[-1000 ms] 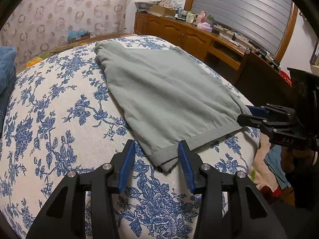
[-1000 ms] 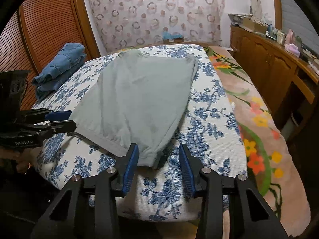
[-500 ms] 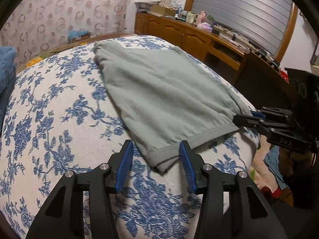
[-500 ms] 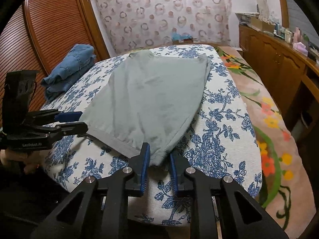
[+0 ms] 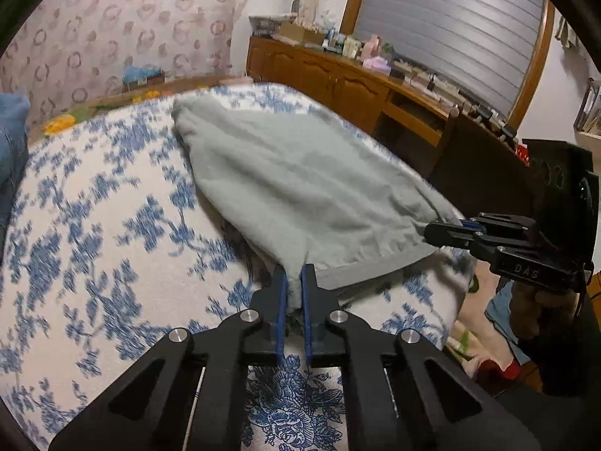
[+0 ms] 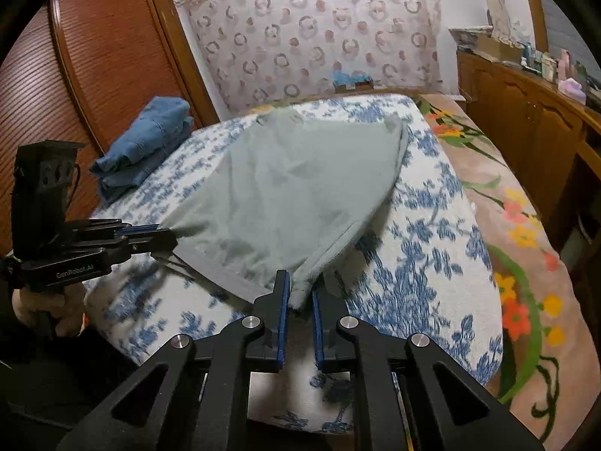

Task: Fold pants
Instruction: 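Lift the hem with both tools toward the collar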

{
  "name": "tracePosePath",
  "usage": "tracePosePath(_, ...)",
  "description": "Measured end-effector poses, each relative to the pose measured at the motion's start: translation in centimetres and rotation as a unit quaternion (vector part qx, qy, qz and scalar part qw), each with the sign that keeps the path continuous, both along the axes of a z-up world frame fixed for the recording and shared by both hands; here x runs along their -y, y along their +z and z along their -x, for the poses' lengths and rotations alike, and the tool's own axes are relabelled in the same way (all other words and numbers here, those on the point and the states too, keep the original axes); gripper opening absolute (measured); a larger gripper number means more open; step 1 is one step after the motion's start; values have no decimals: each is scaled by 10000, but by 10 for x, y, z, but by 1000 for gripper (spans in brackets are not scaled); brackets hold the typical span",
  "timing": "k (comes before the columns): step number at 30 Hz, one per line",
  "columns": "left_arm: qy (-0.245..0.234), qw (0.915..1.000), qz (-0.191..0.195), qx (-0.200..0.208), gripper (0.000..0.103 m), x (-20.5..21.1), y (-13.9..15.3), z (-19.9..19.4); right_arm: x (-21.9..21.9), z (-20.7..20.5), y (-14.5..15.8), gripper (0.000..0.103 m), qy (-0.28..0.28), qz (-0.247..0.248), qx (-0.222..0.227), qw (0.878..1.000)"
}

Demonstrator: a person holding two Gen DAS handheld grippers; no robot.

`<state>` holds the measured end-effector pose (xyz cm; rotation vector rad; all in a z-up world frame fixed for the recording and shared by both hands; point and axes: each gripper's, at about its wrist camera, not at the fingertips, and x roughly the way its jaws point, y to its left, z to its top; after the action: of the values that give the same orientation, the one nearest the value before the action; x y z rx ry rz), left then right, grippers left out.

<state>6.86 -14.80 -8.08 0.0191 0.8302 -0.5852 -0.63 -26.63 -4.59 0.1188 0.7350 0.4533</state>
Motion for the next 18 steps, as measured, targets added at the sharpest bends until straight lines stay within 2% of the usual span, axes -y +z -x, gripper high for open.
tracePosePath(9, 115, 9964, 334, 774, 7, -21, 68, 7, -6, 5, 59, 10, 168, -113, 752, 9970)
tracePosePath(18, 284, 9839, 455, 1703, 7, -45, 148, 21, -23, 20, 133, 10, 435, -86, 1703, 9844)
